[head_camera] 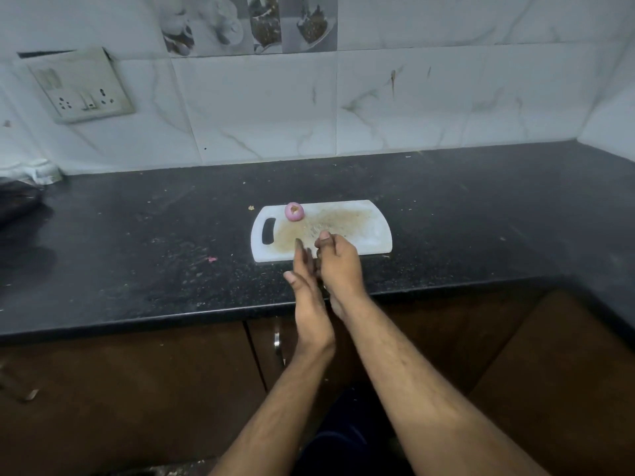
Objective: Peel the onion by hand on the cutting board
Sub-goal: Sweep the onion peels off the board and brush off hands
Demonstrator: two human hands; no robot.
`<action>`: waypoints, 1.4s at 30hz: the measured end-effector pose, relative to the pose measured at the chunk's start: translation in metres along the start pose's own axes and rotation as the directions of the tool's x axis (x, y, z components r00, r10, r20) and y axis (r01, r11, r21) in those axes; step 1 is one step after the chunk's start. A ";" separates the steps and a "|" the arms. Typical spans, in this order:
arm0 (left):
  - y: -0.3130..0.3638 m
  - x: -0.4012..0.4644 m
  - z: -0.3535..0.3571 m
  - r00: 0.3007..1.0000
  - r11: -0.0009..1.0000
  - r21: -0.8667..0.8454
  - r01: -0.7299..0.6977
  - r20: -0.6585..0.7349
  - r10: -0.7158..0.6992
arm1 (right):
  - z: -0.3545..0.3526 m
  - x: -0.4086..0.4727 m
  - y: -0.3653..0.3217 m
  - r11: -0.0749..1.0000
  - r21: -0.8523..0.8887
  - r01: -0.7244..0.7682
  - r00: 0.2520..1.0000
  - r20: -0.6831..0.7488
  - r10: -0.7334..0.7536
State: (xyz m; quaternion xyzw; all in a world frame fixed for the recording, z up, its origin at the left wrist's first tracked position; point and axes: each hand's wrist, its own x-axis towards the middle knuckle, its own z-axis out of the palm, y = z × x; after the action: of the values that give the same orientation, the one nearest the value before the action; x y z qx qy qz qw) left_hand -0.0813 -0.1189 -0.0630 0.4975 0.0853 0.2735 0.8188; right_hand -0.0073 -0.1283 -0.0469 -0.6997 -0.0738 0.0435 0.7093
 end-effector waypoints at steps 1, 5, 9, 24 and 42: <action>0.006 0.000 -0.002 0.999 0.990 -0.138 0.014 -0.038 -0.019 | 0.009 -0.007 -0.002 0.983 0.166 -0.081 0.997 0.000 0.082; 0.027 -0.003 -0.027 0.978 0.903 -0.428 0.036 -0.171 -0.120 | 0.024 -0.037 -0.013 0.615 0.714 -0.334 0.934 0.166 0.315; 0.047 -0.019 -0.058 0.957 0.795 -0.607 0.013 -0.223 -0.186 | 0.038 -0.072 -0.011 0.454 0.787 -0.418 0.901 0.292 0.322; 0.065 -0.064 -0.139 0.903 0.779 -0.601 -0.179 -0.415 -0.113 | 0.096 -0.173 -0.002 0.621 0.559 -0.549 0.825 0.248 0.507; 0.122 -0.067 -0.360 0.209 0.852 -0.203 -0.482 -0.971 -0.114 | 0.328 -0.223 0.077 0.276 -0.077 -0.958 0.161 0.651 0.742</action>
State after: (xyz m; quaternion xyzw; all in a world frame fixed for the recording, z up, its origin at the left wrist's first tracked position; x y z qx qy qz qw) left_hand -0.3299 0.1651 -0.1430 0.0119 0.4397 0.6315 0.6385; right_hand -0.2777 0.1597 -0.1307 -0.4193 0.1425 0.6624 0.6043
